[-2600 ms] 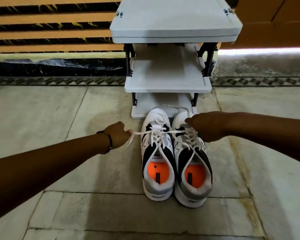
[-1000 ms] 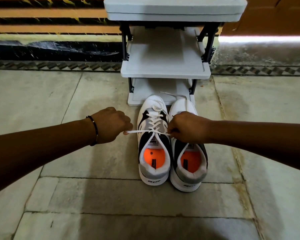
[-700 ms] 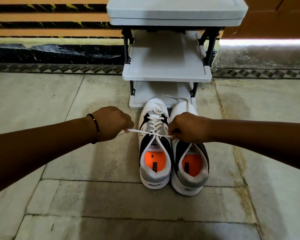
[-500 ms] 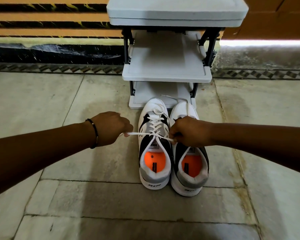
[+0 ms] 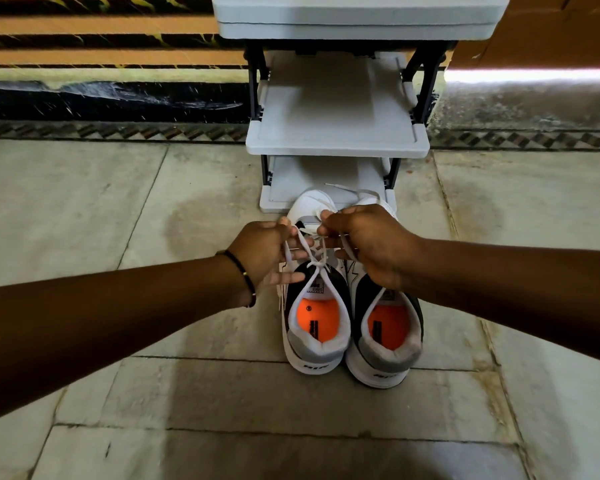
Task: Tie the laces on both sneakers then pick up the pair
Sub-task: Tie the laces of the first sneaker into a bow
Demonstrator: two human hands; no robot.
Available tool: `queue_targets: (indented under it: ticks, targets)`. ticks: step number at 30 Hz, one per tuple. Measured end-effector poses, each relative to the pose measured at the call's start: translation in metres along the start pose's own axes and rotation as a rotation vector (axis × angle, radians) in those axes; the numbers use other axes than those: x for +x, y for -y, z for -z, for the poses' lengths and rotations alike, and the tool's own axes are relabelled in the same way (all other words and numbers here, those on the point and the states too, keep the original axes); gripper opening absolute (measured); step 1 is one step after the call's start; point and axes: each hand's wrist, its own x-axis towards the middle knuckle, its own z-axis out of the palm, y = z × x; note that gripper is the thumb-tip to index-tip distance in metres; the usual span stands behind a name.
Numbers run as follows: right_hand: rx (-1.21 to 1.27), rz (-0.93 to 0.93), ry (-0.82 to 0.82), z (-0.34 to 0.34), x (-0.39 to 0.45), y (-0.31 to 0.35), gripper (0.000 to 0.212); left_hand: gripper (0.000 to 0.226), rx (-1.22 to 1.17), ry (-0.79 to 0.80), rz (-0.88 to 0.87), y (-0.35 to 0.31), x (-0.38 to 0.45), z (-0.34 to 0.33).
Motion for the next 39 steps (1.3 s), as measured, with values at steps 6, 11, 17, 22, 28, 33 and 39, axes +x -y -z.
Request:
queue_targets:
  ticks: [6,11,17,22,28,33,39]
  targets:
    - [0.128,0.014,0.010,-0.007,-0.001,-0.005,0.015,0.029,-0.072,0.009,-0.006,0.004,0.001,0.001]
    - [0.125,0.019,-0.020,-0.006,0.000,-0.009,0.015,0.027,0.118,0.130,-0.143,0.009,0.001,-0.004]
    - [0.055,-0.003,0.032,-0.005,0.004,-0.012,0.034,0.029,0.190,0.183,-0.247,0.014,0.004,0.003]
    - [0.011,0.025,0.037,0.000,0.006,-0.009,0.031,0.023,0.162,0.156,-0.280,0.015,0.012,0.012]
    - [-0.046,0.067,0.044,0.002,0.010,-0.006,0.025,0.023,0.222,0.144,-0.280,0.014,0.019,0.017]
    - [-0.489,0.342,0.122,0.013,0.016,0.000,0.019,0.015,0.237,0.176,-0.289,0.011,0.023,0.014]
    - [-0.796,0.502,0.239,0.012,0.016,0.009,0.020,0.013,0.278,0.109,-0.315,0.010,0.027,0.013]
